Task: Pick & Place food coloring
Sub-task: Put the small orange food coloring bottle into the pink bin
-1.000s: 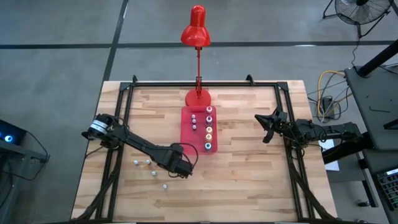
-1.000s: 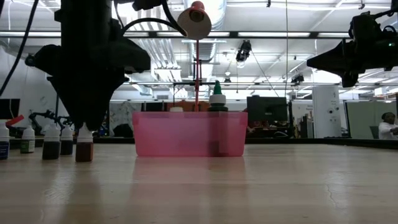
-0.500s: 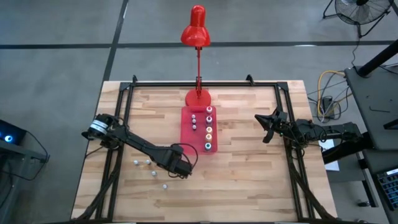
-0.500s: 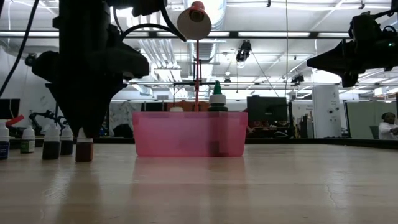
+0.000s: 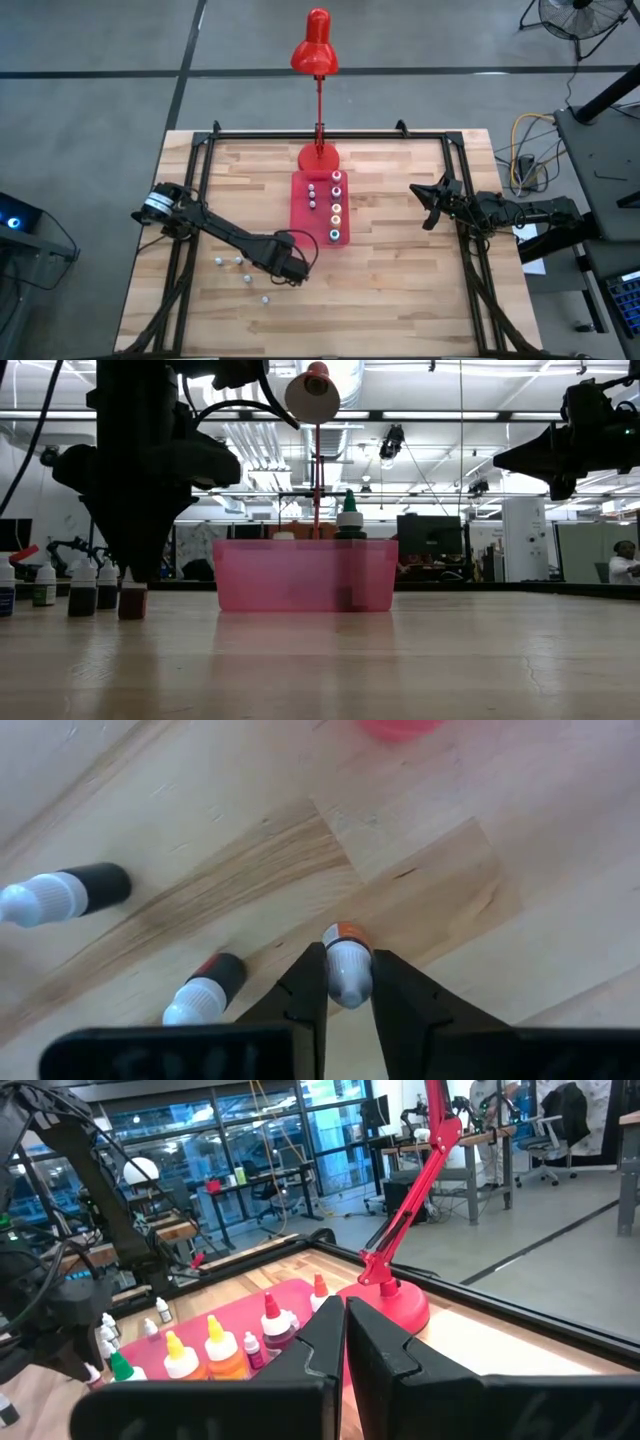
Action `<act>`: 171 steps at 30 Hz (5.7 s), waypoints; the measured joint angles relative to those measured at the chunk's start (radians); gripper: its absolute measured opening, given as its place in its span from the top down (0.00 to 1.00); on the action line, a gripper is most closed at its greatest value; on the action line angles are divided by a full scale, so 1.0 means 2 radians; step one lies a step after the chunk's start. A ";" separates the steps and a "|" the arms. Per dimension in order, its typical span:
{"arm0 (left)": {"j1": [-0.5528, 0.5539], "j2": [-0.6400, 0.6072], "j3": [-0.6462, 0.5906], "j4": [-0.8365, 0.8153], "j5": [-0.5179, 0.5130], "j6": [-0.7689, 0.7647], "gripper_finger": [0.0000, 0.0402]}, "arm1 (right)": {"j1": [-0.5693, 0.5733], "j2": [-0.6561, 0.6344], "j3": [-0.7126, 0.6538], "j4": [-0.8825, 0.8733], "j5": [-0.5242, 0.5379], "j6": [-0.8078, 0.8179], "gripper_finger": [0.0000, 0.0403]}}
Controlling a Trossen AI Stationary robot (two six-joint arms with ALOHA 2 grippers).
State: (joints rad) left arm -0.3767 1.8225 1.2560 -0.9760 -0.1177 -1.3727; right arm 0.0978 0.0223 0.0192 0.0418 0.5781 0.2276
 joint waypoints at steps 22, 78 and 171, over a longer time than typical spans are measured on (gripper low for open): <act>0.052 -0.063 0.126 -0.134 0.028 0.133 0.91 | 0.000 0.000 0.000 0.000 0.000 0.000 0.98; 0.247 0.096 0.180 -0.008 0.010 0.340 0.91 | 0.000 0.000 0.000 0.000 0.000 0.000 0.98; 0.245 0.086 0.164 -0.018 0.024 0.351 0.71 | 0.000 0.000 0.000 0.000 0.000 0.000 0.98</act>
State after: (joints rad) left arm 0.1131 1.9953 1.5833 -1.0118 -0.0693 -0.6701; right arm 0.0975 0.0219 0.0193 0.0421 0.5777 0.2276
